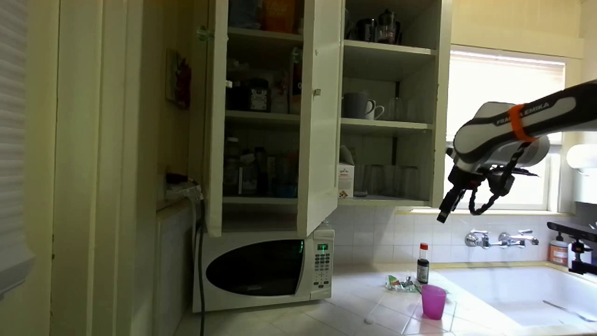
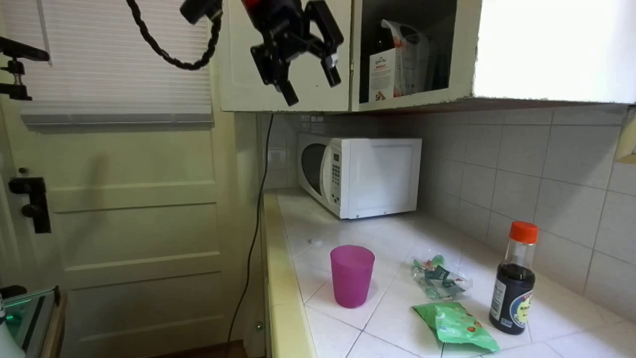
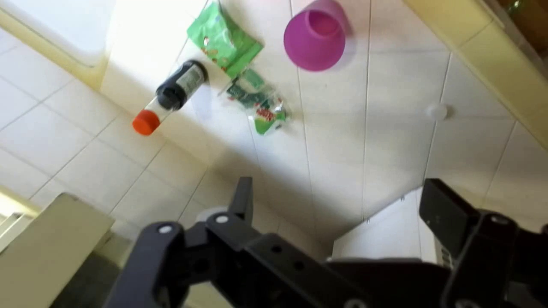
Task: Open up the drawer and place an object in there and it was not done smoothly
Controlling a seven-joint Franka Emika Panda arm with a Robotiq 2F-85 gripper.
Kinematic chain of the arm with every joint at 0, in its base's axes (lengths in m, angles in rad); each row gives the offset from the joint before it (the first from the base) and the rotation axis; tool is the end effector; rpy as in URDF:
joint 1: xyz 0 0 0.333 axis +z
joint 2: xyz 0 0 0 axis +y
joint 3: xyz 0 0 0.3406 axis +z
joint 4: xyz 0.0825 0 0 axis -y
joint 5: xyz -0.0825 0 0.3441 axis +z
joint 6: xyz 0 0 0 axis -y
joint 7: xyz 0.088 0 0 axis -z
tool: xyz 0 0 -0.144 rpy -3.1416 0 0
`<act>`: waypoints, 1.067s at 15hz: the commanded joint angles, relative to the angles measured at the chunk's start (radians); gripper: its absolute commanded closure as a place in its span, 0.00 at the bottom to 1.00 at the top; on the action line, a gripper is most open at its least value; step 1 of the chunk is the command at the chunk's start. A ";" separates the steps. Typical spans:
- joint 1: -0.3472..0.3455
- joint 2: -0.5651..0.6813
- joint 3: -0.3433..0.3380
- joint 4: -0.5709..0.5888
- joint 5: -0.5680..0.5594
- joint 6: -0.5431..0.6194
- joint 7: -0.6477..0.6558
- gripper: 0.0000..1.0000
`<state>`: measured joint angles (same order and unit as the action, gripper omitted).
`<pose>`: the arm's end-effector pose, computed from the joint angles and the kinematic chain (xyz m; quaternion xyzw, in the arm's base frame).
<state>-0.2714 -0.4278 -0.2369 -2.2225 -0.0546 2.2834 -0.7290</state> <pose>0.3718 -0.2288 0.5893 0.9641 0.1178 0.2077 0.1165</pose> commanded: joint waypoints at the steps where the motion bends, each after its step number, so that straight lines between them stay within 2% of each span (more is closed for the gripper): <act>1: 0.016 0.078 0.037 -0.049 -0.147 -0.044 0.128 0.00; 5: 0.071 0.200 0.021 -0.063 -0.124 -0.150 0.135 0.00; 8: 0.073 0.303 0.026 -0.041 -0.128 -0.243 0.183 0.00; 10: 0.069 0.353 0.026 -0.027 -0.130 -0.256 0.237 0.00; 13: 0.059 0.394 0.022 -0.008 -0.126 -0.203 0.322 0.00; 16: 0.056 0.387 0.017 -0.015 -0.148 -0.031 0.359 0.00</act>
<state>-0.2108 -0.0400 -0.2140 -2.2401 -0.1747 2.1317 -0.4158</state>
